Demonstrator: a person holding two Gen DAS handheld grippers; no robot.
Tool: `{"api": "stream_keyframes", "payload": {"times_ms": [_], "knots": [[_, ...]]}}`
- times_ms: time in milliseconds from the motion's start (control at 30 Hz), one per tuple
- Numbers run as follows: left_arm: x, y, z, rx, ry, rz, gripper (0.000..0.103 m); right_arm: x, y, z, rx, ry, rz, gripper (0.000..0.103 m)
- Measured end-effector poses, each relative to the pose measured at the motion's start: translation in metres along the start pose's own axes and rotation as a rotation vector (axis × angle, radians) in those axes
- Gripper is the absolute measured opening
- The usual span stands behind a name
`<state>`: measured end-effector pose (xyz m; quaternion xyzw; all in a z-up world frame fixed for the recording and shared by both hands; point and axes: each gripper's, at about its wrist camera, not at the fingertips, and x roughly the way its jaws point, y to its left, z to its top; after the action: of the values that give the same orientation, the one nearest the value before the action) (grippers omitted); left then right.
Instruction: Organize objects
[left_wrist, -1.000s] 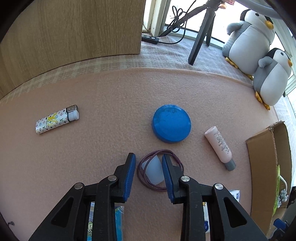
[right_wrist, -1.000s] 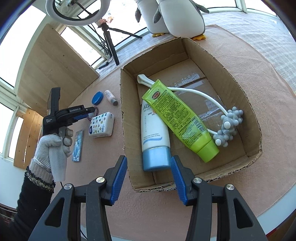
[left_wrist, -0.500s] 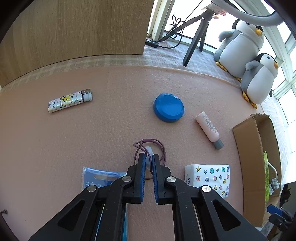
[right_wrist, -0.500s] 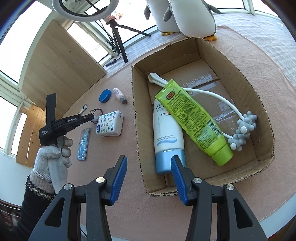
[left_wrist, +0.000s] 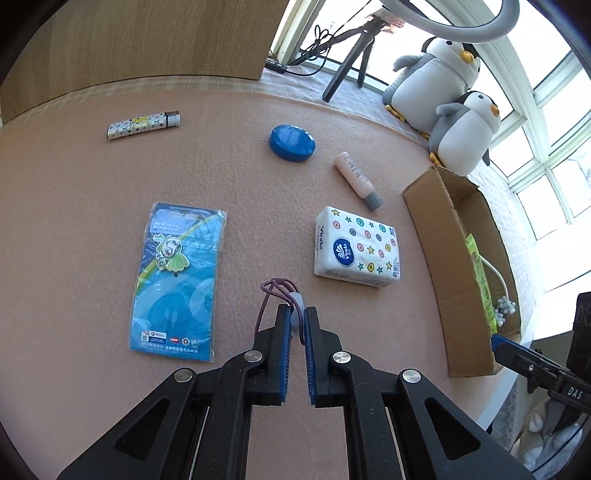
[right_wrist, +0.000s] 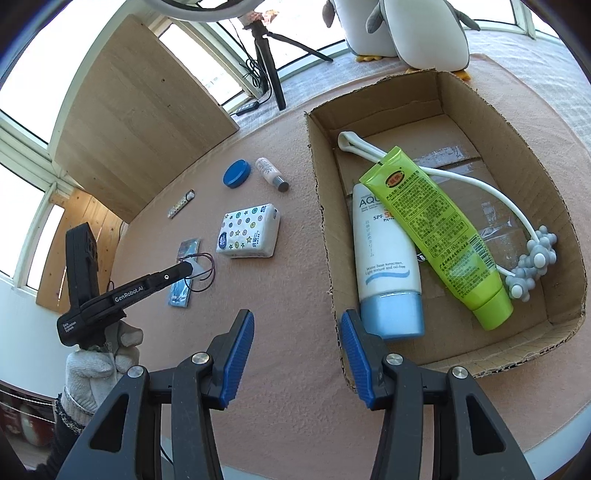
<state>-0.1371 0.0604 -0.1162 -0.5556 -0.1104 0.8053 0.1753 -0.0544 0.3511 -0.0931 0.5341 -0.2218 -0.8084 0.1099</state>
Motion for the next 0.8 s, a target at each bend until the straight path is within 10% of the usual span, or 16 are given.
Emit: {"api": "stream_keyframes", "payload": {"times_ms": [800], "knots": [[-0.019, -0.045, -0.08, 0.13, 0.094, -0.109, 0.032, -0.012, 0.023, -0.003, -0.072, -0.045, -0.032, 0.048]]}}
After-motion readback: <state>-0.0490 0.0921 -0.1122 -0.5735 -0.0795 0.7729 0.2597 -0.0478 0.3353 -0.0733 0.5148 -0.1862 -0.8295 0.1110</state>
